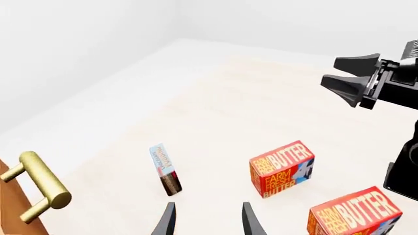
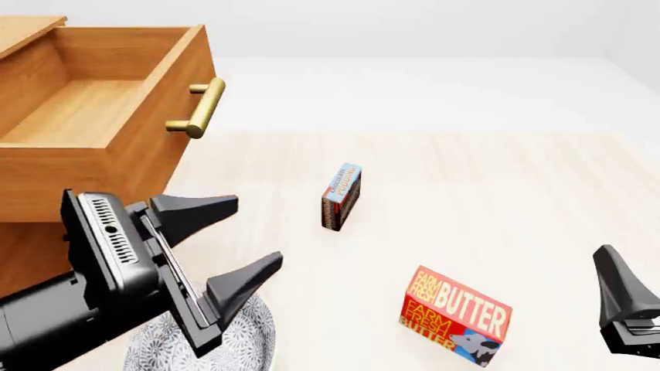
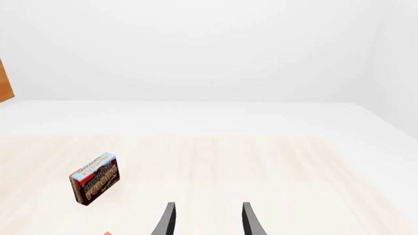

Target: Put the chocolate pudding in the top drawer of the cabinet and close it.

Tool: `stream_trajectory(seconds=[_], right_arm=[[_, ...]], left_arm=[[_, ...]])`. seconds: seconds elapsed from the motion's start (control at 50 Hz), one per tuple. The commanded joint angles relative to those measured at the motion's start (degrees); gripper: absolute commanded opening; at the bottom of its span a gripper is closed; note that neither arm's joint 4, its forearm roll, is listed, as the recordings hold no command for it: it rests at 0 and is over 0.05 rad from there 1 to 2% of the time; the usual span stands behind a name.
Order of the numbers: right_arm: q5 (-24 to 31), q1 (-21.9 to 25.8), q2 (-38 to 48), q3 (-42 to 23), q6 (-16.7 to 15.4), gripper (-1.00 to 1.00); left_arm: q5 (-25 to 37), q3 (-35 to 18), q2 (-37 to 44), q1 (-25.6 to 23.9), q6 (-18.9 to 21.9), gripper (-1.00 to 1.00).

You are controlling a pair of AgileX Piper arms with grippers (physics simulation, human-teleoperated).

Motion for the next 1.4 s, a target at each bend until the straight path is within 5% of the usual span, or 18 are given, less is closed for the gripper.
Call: stream_trajectory(seconds=[0.02,0.54,0.58,0.62,0.66,0.7,0.94,1.14,1.4], right_arm=[[0.0,0.0,0.0,0.0,0.0,1.00],[0.0,0.0,0.0,0.0,0.0,1.00],[0.0,0.0,0.0,0.0,0.0,1.00],[0.0,0.0,0.0,0.0,0.0,1.00],[0.0,0.0,0.0,0.0,0.0,1.00],[0.0,0.0,0.0,0.0,0.0,1.00],[0.0,0.0,0.0,0.0,0.0,1.00],[0.0,0.0,0.0,0.0,0.0,1.00],[0.0,0.0,0.0,0.0,0.0,1.00]], left_arm=[[-10.3,2.3,7.8,-2.9,-0.8,1.00],[-23.1,-0.6,24.8,-6.3,-7.4,1.00],[-18.6,-3.0,21.9,-6.5,-7.6,1.00],[-22.1,-2.1,24.9,-6.6,-7.5,1.00],[-17.6,-4.8,23.5,-6.2,-8.1,1.00],[-21.3,-3.5,26.1,-6.0,-8.3,1.00],[-13.5,-10.8,27.0,-3.8,-11.3,1.00],[-13.3,-13.5,31.1,-1.2,-16.8,1.00],[-3.6,-20.7,33.7,2.1,-20.9,1.00]])
